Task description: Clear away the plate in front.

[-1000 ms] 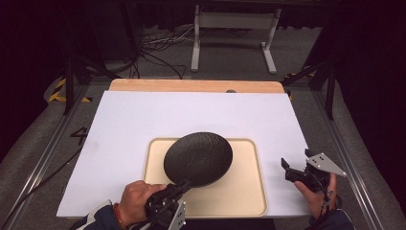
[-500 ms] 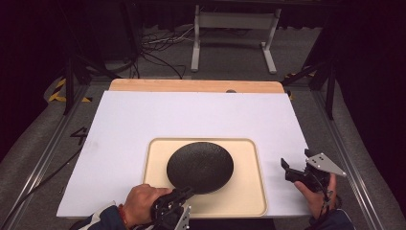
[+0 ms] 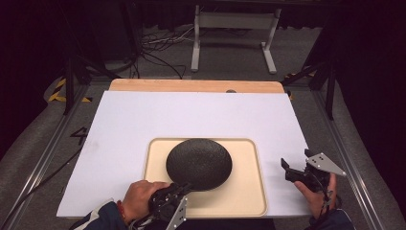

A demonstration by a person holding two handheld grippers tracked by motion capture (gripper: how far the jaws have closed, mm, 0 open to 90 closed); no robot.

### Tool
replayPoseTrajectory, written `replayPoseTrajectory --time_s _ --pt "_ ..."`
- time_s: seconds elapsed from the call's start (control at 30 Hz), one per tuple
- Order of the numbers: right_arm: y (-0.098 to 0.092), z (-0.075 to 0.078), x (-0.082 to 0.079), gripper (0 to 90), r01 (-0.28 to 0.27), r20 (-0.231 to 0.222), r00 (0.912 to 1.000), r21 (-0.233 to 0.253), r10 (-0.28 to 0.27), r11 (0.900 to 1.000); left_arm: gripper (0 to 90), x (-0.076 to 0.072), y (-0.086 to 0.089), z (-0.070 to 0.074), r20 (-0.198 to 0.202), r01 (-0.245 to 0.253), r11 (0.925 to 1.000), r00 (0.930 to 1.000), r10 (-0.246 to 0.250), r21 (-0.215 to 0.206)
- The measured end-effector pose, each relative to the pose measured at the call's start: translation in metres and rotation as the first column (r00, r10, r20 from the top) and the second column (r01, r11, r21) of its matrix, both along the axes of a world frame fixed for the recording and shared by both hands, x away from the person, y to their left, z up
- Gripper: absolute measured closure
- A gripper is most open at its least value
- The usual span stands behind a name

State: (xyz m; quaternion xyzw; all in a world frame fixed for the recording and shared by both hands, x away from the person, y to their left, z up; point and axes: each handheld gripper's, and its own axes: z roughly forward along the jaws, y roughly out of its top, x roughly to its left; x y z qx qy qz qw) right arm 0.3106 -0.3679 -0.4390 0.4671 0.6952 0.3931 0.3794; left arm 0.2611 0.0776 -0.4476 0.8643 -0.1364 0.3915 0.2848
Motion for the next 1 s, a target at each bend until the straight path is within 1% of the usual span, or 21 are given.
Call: replayPoseTrajectory --time_s 0.03,0.07,0.1,0.23,0.3,0.33,0.37,0.43,0.47,0.53,0.57,0.6,0.63,0.7,0.8,0.83,0.87,0.9,0.93,1.0 --pt "0.0001 0.0001 -0.0001 8.8 0.0 0.001 1.0 0.0 0.0 1.0 83.1 0.0002 0.0001 -0.0005 -0.006 0.0 1.0 1.0 0.0 0.004" --pt "0.0002 0.0002 -0.0001 8.8 0.0 0.001 1.0 0.0 0.0 1.0 82.6 0.0004 0.0005 -0.0008 -0.015 -0.005 1.0 0.9999 0.005 -0.002" --pt "0.0003 0.0002 -0.0001 8.8 0.0 0.001 1.0 -0.001 0.0 1.0 82.0 0.0019 0.001 -0.0007 -0.04 -0.006 0.9999 0.9992 0.005 -0.011" --pt "0.0002 0.0005 -0.0001 8.8 -0.002 0.002 1.0 -0.001 0.002 1.0 79.5 0.0058 0.0031 0.0005 -0.098 -0.013 0.9991 0.9951 0.008 -0.041" --pt "-0.0006 0.001 -0.0002 8.8 0.0 0.004 1.0 0.001 0.0 1.0 78.0 0.0071 0.0035 0.0004 -0.131 -0.021 0.9987 0.9912 0.015 -0.046" --pt "-0.0013 0.0012 -0.0001 8.8 0.002 0.005 1.0 0.005 -0.002 1.0 77.4 0.008 0.0031 0.0003 -0.14 -0.016 0.9988 0.9901 0.01 -0.046" --pt "-0.0016 0.0013 -0.0002 8.8 0.004 0.005 1.0 0.008 -0.004 1.0 76.8 0.0075 0.0031 -0.0006 -0.154 -0.024 0.9988 0.9879 0.017 -0.043" --pt "-0.0016 0.0015 -0.0005 8.8 0.003 0.008 1.0 0.005 -0.003 1.0 75.8 0.0075 0.0027 -0.0009 -0.16 -0.026 0.9988 0.9869 0.019 -0.04" --pt "-0.0014 0.0017 -0.0006 8.8 0.004 0.01 0.9999 0.005 -0.004 1.0 75.2 0.0081 0.0018 -0.0016 -0.185 -0.023 0.9993 0.9826 0.017 -0.029" --pt "-0.0013 0.0021 -0.001 8.8 0.004 0.016 0.9999 0.003 -0.004 1.0 74.2 0.008 0.0012 -0.0022 -0.19 -0.022 0.9995 0.9817 0.017 -0.024" --pt "-0.0009 0.0027 -0.0013 8.8 -0.001 0.021 0.9998 0.003 0.001 1.0 74.2 0.0081 0.0008 -0.0025 -0.198 -0.021 0.9995 0.9801 0.016 -0.023" --pt "-0.0004 0.0028 -0.0012 8.8 -0.004 0.022 0.9998 0.003 0.004 1.0 73.7 0.0085 0.0005 -0.0027 -0.211 -0.018 0.9997 0.9774 0.014 -0.017" --pt "-0.0001 0.0025 -0.001 8.8 -0.007 0.019 0.9998 0.001 0.007 1.0 73.3 0.0086 0.0003 -0.0029 -0.216 -0.018 0.9998 0.9763 0.015 -0.01" --pt "0.0004 0.0015 -0.0006 8.8 -0.011 0.012 0.9999 -0.003 0.011 1.0 72.4 0.0086 -0.0004 -0.004 -0.239 -0.018 0.9998 0.971 0.016 -0.006" --pt "0.0006 0.0012 -0.0002 8.8 -0.016 0.008 0.9998 -0.005 0.016 1.0 73.6 0.0064 -0.0024 -0.0065 -0.261 0.009 0.9999 0.9654 -0.007 0.005" --pt "0.0007 0.0011 -0.0001 8.7 -0.019 0.007 0.9998 -0.002 0.019 1.0 73.7 0.0052 -0.0039 -0.009 -0.258 -0.001 1.0 0.9663 0.0 -0.001" --pt "0.0009 0.001 0.0 8.7 -0.02 0.005 0.9998 0.0 0.02 1.0 73.7 0.0059 -0.0039 -0.0084 -0.257 0.004 1.0 0.9665 -0.003 0.0" --pt "0.0012 0.0008 0.0004 8.7 -0.023 0.004 0.9997 -0.001 0.023 1.0 73.6 0.0065 -0.0037 -0.008 -0.272 0.003 1.0 0.9622 -0.002 0.003" --pt "0.0014 0.0007 0.0006 8.7 -0.024 0.003 0.9997 -0.001 0.024 1.0 73.3 0.0078 -0.0032 -0.0077 -0.285 0.001 1.0 0.9587 -0.004 -0.009" --pt "0.002 0.0002 0.0009 8.6 -0.029 0.0 0.9996 -0.002 0.029 1.0 72.7 0.0082 -0.0025 -0.008 -0.296 -0.005 0.9998 0.9551 -0.001 -0.02"
